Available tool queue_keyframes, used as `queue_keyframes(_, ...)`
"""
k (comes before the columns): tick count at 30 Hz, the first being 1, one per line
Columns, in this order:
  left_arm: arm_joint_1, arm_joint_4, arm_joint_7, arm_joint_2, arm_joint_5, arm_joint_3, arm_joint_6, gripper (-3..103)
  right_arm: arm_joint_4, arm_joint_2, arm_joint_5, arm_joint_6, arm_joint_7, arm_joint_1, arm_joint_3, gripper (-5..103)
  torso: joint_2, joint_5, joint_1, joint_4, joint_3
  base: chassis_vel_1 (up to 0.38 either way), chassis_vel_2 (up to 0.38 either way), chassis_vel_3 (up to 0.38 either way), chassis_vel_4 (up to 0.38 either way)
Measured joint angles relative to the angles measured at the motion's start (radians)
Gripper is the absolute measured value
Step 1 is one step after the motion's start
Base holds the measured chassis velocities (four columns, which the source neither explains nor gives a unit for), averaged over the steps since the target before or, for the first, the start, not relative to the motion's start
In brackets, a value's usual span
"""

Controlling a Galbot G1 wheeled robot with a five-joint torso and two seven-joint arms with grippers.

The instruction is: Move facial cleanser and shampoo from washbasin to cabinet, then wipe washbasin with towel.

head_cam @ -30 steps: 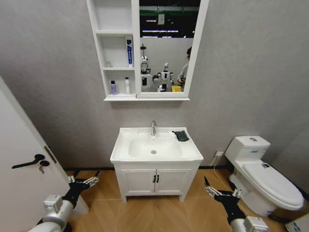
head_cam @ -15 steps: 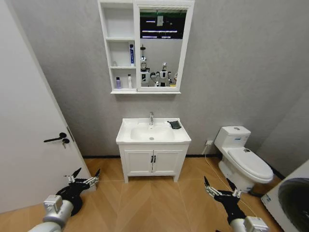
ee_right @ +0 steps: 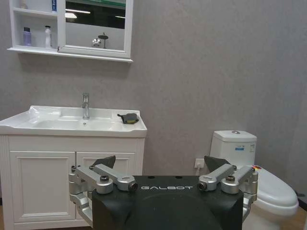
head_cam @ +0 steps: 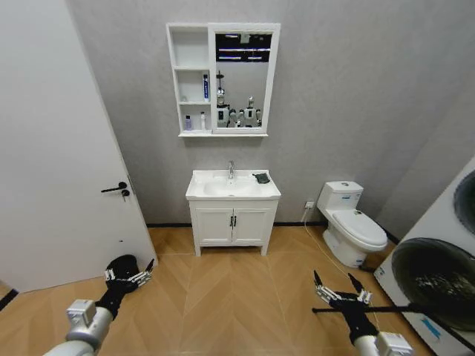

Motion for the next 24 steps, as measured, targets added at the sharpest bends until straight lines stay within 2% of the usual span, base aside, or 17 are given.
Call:
queue_keyframes(3, 0.0, 0.0, 0.001, 0.0, 0.0, 0.0, 0.0, 100, 0.0, 0.0, 0.0, 0.0, 0.0, 0.0, 0.0, 100, 0.0, 0.0013, 0.0, -0.001, 0.0, 0.006, -0.018, -0.084, 0.061)
queue_keyframes(6, -0.001, 0.0, 0.001, 0.0, 0.0, 0.0, 0.0, 100, 0.0, 0.0, 0.0, 0.0, 0.0, 0.0, 0.0, 100, -0.001, 0.0003, 0.001, -0.0004, 0.001, -0.059, -0.033, 0.04, -0.022)
queue_keyframes(8, 0.0, 0.0, 0.001, 0.0, 0.0, 0.0, 0.0, 100, 0.0, 0.0, 0.0, 0.0, 0.0, 0.001, 0.0, 100, -0.001, 0.001, 0.002, 0.0002, 0.001, -0.054, 0.053, 0.082, -0.043)
queue_keyframes(24, 0.0, 0.0, 0.0, 0.0, 0.0, 0.0, 0.0, 100, 0.0, 0.0, 0.0, 0.0, 0.0, 0.0, 0.0, 100, -0.001, 0.0005, 0.001, -0.0001, 0.0, 0.013, 0.032, 0.017, 0.008)
